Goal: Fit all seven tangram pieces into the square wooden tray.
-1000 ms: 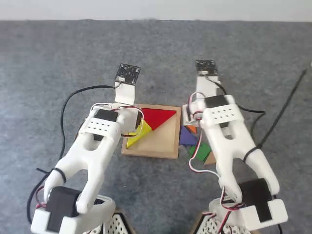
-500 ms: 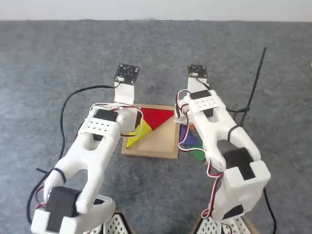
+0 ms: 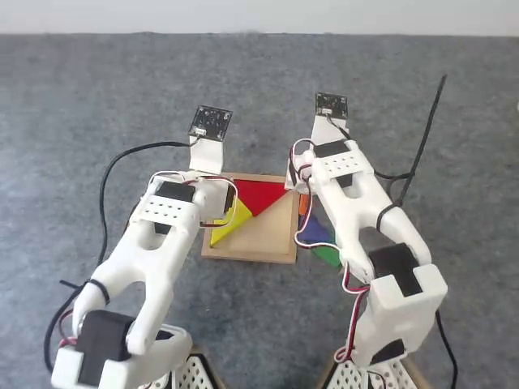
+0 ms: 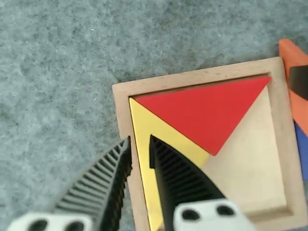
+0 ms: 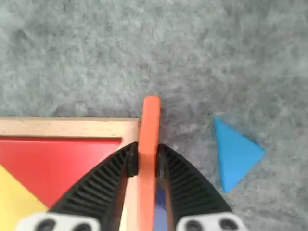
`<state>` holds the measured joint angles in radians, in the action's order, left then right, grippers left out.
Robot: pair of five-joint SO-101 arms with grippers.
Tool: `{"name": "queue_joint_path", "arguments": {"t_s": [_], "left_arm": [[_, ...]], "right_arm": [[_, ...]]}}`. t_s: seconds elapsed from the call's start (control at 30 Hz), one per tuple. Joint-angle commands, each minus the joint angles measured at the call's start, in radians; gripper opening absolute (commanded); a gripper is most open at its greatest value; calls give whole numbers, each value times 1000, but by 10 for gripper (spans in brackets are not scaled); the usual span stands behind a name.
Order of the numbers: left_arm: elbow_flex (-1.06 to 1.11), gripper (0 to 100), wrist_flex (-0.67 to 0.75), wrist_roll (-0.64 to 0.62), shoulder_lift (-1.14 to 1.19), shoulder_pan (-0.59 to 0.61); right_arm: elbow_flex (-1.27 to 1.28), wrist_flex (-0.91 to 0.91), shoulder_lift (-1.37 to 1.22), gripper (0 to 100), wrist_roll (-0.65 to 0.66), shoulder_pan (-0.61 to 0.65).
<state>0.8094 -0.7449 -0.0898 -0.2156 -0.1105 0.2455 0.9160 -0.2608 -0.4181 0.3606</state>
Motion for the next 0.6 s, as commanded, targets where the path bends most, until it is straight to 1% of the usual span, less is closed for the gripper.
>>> {"name": "queue_joint_path", "arguments": {"t_s": [0.0,0.07,0.1,0.17,0.4,0.57], "left_arm": [[-42,69,-8,8,-12,6],[-42,69,-8,8,-12,6],[-42,69,-8,8,-12,6],[-42,69,-8,8,-12,6],[-42,69,-8,9,-12,6],[-42,69,-9,9,-14,8]], "right_arm": [[-52,-12,8,39,-12,8],[-52,-8,10,29,-12,5],[-57,7,12,9,-12,4],[-64,33,19,9,-12,-2],[-169,223,28,6,-11,-10],[-160,340,145,6,31,-8]]}}
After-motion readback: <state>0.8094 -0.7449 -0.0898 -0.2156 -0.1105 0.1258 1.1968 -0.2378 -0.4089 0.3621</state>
